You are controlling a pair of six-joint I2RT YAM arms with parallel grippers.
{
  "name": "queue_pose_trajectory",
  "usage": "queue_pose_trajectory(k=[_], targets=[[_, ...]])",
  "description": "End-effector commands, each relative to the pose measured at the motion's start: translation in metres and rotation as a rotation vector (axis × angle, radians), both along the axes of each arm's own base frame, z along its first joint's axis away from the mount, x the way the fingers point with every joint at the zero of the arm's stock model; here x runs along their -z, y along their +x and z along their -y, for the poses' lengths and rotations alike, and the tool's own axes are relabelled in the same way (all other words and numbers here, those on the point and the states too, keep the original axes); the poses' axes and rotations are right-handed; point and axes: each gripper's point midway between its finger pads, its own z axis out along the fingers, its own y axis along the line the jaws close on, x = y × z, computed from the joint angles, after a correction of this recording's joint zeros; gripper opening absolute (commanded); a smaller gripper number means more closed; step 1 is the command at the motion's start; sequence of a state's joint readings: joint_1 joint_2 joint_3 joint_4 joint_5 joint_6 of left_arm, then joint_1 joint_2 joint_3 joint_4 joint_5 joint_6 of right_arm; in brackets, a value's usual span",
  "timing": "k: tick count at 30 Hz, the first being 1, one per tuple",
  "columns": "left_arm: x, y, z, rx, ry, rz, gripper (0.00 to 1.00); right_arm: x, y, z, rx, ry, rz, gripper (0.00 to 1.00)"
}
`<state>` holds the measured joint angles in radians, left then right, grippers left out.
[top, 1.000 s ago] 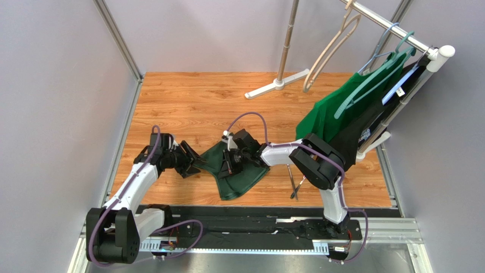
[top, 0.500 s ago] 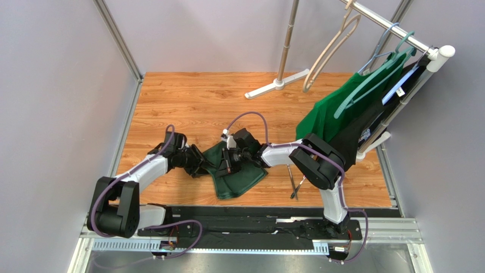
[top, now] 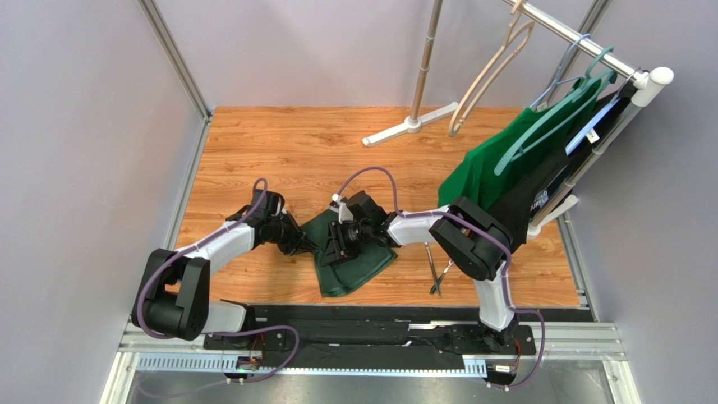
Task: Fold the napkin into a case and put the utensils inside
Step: Fold the lower triangle-folded napkin at the center of the board.
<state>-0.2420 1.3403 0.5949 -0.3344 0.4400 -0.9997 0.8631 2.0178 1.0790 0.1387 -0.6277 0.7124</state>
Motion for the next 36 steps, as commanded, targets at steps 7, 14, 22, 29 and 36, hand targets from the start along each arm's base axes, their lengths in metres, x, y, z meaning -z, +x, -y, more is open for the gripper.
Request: queue_pose_trajectory(k=[7,14,22,29,36], targets=[[-0.015,0.015,0.006,0.053,0.042,0.062,0.01,-0.045,0.036,0.024,0.039,-0.022,0.112,0.51],[-0.013,0.014,0.007,0.055,0.053,0.052,0.01,-0.026,0.058,0.028,0.049,-0.104,0.137,0.17],[-0.015,0.023,0.026,0.095,0.045,0.047,0.0,0.016,0.06,0.034,0.093,-0.166,0.105,0.0],[-0.01,0.035,0.049,0.119,0.029,0.028,0.0,0.026,0.055,0.038,0.109,-0.172,0.065,0.0],[-0.004,0.043,0.056,0.133,0.053,0.018,0.0,0.006,0.058,0.039,0.12,-0.164,0.083,0.0]])
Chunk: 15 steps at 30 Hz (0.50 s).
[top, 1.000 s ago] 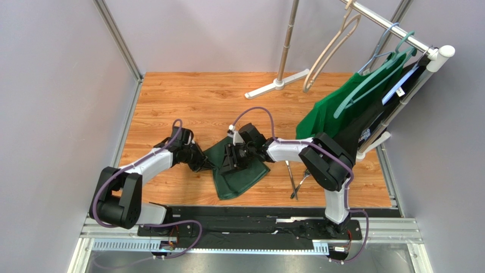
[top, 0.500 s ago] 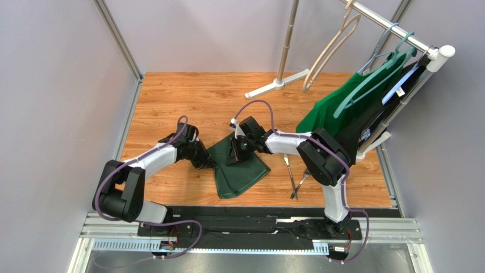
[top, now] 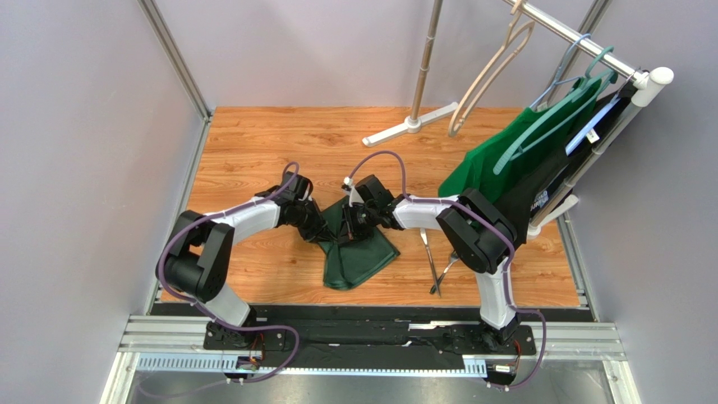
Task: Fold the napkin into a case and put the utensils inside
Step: Fold the lower triangle-folded napkin at the center of the board.
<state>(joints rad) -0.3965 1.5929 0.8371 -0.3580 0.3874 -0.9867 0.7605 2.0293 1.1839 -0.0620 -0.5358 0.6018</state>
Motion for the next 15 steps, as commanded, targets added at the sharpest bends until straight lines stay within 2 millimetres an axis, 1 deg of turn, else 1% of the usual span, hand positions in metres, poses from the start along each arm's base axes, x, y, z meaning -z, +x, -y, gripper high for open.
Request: queue_pose_trajectory(k=[1,2,3,6,9,10,12,15], targets=[[-0.006,0.012,0.007,-0.004,-0.006,0.027,0.0,-0.005,0.005,0.013,0.034,-0.049,0.032,0.0],[-0.005,0.012,0.007,-0.003,-0.003,0.026,0.0,-0.008,0.004,0.016,0.029,-0.059,0.037,0.0],[-0.003,0.013,0.006,-0.004,0.006,0.026,0.0,-0.018,0.007,0.02,0.035,-0.053,0.055,0.0],[0.001,0.012,0.004,-0.001,0.017,0.016,0.0,-0.024,0.01,0.033,0.044,-0.099,0.092,0.0],[0.004,0.013,0.005,0.0,0.019,0.011,0.0,-0.02,0.007,0.04,0.037,-0.124,0.099,0.0],[0.005,0.013,0.006,0.001,0.018,0.009,0.0,-0.014,0.008,0.045,0.05,-0.15,0.106,0.0],[0.006,0.014,0.009,0.002,0.009,0.006,0.0,-0.006,0.007,0.049,0.053,-0.17,0.098,0.0],[0.007,0.017,0.013,0.004,-0.001,0.008,0.0,0.01,0.002,0.048,0.044,-0.171,0.066,0.0]])
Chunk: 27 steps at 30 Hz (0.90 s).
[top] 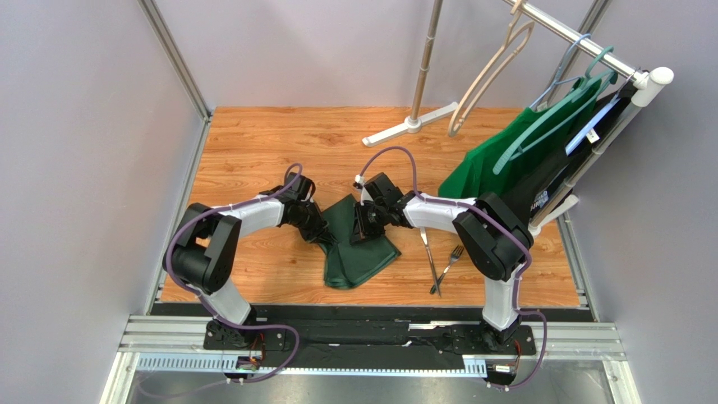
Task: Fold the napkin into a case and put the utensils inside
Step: Fold the lower triangle-folded napkin at the center of the board.
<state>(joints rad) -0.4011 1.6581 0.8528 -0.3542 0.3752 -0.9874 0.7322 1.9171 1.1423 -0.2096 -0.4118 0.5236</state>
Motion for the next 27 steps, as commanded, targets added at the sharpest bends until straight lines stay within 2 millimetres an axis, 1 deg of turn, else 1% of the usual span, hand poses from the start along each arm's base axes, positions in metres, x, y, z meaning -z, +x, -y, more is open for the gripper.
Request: queue_pose_trajectory(k=[1,2,6,11,13,16,18,19,20,21,22,24,25,27], targets=[[-0.008,0.016,0.013,0.004,-0.028,0.044,0.0,0.018,-0.004,0.007,-0.006,-0.035,0.002,0.0],[-0.008,0.017,0.014,0.002,-0.028,0.043,0.0,0.022,-0.005,0.008,-0.006,-0.04,-0.003,0.0],[-0.006,0.021,0.016,-0.014,-0.034,0.05,0.0,0.03,-0.009,0.007,-0.018,-0.039,-0.024,0.0],[-0.006,0.025,0.019,-0.037,-0.034,0.053,0.0,0.032,-0.01,0.007,-0.02,-0.04,-0.024,0.0],[-0.009,0.023,0.025,-0.02,-0.036,0.061,0.0,0.035,-0.011,0.008,-0.02,-0.048,-0.025,0.0],[-0.012,0.02,0.028,0.001,-0.013,0.066,0.0,0.036,-0.012,0.009,-0.024,-0.05,-0.031,0.0],[-0.012,0.018,0.024,-0.001,0.023,0.073,0.0,0.035,-0.01,0.01,-0.026,-0.054,-0.018,0.0],[-0.015,0.017,0.023,-0.001,0.028,0.082,0.0,0.033,-0.01,0.01,-0.024,-0.06,-0.017,0.0],[-0.014,0.016,0.017,-0.009,0.061,0.085,0.0,0.032,-0.01,0.011,-0.027,-0.061,-0.01,0.0],[-0.015,0.015,0.016,0.0,0.079,0.098,0.0,0.033,-0.009,0.012,-0.03,-0.065,-0.008,0.0],[-0.019,0.014,0.015,-0.001,0.086,0.113,0.0,0.031,-0.009,0.012,-0.031,-0.069,-0.008,0.0],[-0.02,0.012,0.008,-0.011,0.119,0.118,0.0,0.032,-0.008,0.014,-0.031,-0.077,0.0,0.0],[-0.024,0.012,0.007,-0.016,0.118,0.135,0.0,0.033,-0.01,0.015,-0.032,-0.082,-0.005,0.0],[-0.026,0.011,0.002,-0.015,0.139,0.143,0.0,0.033,-0.01,0.016,-0.032,-0.082,-0.007,0.0]])
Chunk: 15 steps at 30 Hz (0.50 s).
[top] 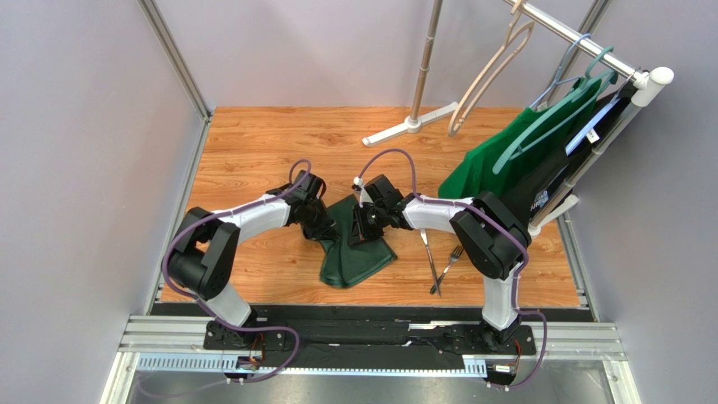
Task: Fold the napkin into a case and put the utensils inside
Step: Fold the lower triangle-folded napkin at the center of the board.
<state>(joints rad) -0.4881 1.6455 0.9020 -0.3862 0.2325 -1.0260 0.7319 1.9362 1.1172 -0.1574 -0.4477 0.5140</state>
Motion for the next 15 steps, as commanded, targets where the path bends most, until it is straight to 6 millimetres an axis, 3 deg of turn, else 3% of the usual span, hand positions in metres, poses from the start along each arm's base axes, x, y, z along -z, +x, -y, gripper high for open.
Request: queue_pose_trajectory(k=[1,7,12,15], targets=[[-0.022,0.006,-0.01,-0.008,0.047,0.085,0.0,0.025,-0.006,0.018,-0.008,-0.107,0.001,0.0],[-0.007,0.01,0.002,0.011,0.024,0.02,0.0,0.019,-0.005,0.015,-0.012,-0.089,0.007,0.0],[-0.002,0.017,0.008,0.01,0.007,0.032,0.0,-0.004,-0.001,0.012,-0.022,-0.079,0.05,0.0],[0.0,0.018,0.006,0.012,0.023,0.033,0.0,-0.018,-0.003,0.015,-0.036,-0.113,0.129,0.14]])
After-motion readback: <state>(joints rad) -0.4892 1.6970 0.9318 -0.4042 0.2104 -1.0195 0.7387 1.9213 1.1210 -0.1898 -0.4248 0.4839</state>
